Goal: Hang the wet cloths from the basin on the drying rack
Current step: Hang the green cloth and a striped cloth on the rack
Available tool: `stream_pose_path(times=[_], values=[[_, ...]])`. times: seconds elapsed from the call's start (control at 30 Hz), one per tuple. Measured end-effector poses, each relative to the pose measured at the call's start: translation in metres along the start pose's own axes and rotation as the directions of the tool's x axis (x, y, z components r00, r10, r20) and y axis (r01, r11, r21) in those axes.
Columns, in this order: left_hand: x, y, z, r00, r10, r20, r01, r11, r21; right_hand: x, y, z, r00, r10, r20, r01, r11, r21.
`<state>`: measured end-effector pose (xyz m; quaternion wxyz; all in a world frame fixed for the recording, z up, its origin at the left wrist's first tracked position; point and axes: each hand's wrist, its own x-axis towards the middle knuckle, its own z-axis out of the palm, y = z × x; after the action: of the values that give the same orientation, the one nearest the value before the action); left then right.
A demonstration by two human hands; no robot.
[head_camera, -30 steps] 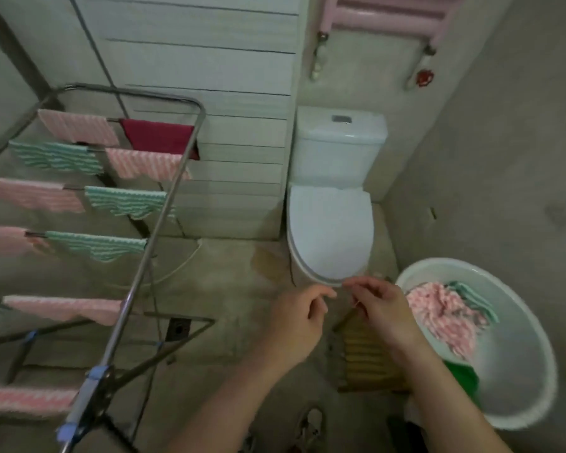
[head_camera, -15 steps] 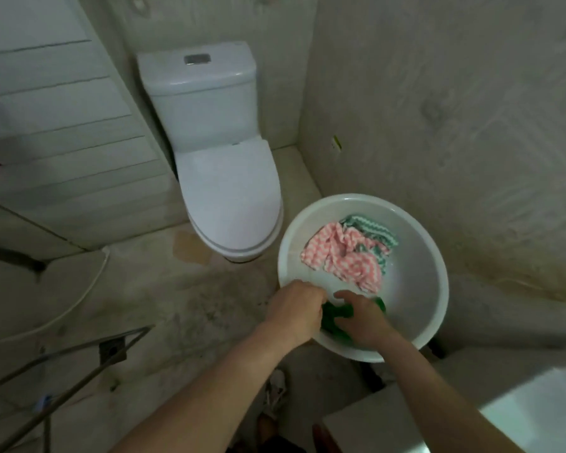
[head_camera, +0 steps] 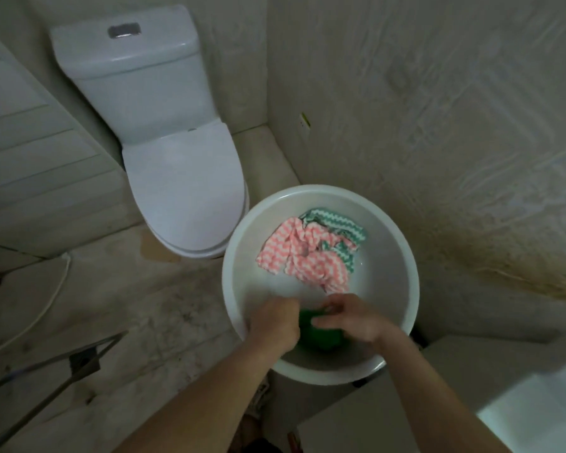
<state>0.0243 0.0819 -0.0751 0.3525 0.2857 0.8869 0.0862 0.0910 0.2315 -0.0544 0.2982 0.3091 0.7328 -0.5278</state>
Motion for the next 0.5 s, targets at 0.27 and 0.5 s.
stream_pose_path(times=[0.27,0.5], values=[[0.001,-0.011,-0.035,0.963,0.103,-0.248,-0.185,0.923,-0.337,0.063,-0.007,-0.041,0.866,0.008,-0.5,-0.034,0.998,-0.043],[-0.021,-0.004,-0.052,0.981,-0.067,-0.184,-0.12,0.535,-0.836,0.048,-0.023,-0.035,0.756,-0.125,-0.643,-0.03,0.974,-0.225]])
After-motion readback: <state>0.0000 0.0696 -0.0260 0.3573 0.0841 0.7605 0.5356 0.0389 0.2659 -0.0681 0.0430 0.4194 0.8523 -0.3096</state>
